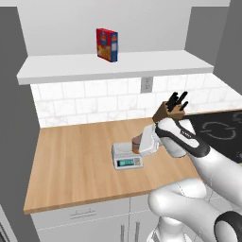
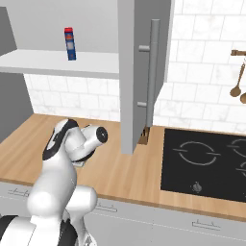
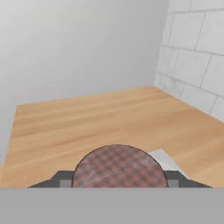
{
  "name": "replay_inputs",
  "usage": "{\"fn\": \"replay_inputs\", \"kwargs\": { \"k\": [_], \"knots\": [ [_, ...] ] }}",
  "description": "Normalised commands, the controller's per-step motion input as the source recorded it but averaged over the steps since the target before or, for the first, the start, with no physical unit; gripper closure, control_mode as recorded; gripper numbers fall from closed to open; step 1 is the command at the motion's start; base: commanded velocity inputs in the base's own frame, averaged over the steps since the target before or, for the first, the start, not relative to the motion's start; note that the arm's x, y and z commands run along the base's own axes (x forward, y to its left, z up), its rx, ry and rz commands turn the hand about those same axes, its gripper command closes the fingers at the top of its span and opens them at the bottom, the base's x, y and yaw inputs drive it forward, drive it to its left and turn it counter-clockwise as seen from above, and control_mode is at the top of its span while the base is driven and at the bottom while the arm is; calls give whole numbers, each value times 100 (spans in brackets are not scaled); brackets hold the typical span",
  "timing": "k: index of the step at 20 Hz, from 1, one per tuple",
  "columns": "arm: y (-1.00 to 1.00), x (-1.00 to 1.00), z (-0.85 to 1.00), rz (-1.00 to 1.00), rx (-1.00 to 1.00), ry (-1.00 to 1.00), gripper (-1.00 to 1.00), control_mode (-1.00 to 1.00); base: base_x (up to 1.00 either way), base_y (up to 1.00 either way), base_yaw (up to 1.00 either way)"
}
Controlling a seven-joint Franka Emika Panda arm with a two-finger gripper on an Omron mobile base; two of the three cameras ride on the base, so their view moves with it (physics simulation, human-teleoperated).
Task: Pick the jam and place it on the digital scale for weighing, and close the cabinet.
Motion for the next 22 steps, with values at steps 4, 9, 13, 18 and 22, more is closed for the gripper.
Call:
{"fn": "replay_inputs", "kwargs": {
  "k": [4, 9, 13, 18, 22],
  "knots": [
    [4, 69, -3, 27, 6, 5, 100, -100, 0, 0, 0],
    [10, 48, -2, 11, 7, 14, 100, -100, 0, 0, 0],
    [24, 37, -23, 0, 2, 0, 100, -100, 0, 0, 0],
    [28, 25, -26, -2, 0, 0, 100, -100, 0, 0, 0],
    [21, 13, -25, -6, -2, 0, 100, -100, 0, 0, 0]
  ]
}}
